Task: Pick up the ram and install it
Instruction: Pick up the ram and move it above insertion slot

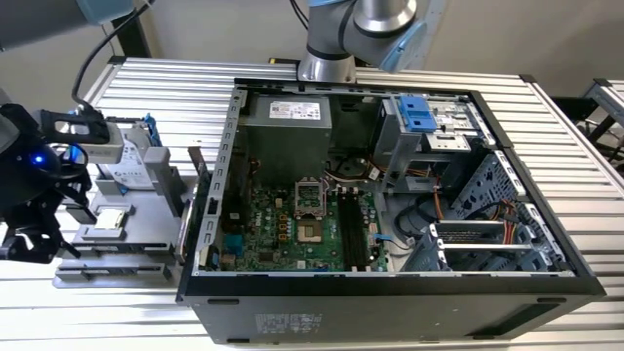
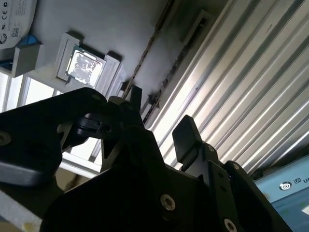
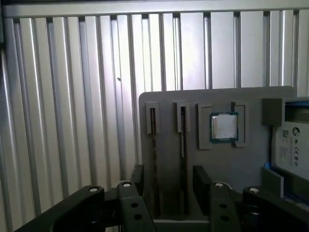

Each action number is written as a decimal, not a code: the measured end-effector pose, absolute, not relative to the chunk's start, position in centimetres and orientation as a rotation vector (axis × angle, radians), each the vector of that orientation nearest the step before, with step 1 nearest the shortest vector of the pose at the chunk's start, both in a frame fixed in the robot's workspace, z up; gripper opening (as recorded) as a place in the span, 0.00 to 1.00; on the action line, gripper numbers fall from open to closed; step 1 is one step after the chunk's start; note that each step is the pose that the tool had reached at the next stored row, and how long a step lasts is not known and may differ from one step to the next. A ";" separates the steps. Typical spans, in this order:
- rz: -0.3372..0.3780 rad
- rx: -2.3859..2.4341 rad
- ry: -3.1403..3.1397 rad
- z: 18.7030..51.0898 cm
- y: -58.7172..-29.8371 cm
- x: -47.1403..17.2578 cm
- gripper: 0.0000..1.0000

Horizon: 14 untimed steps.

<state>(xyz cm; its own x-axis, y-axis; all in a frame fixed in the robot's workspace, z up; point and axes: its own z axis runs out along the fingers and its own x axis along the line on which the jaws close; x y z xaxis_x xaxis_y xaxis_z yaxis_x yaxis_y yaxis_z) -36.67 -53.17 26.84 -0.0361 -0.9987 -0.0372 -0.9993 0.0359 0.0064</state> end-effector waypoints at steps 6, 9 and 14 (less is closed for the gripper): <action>0.048 -2.237 2.174 25.8 -53.2 -36.8 1.00; 0.048 -2.237 2.174 25.2 -53.2 -37.0 1.00; 0.048 -2.237 2.175 24.3 -53.4 -37.0 1.00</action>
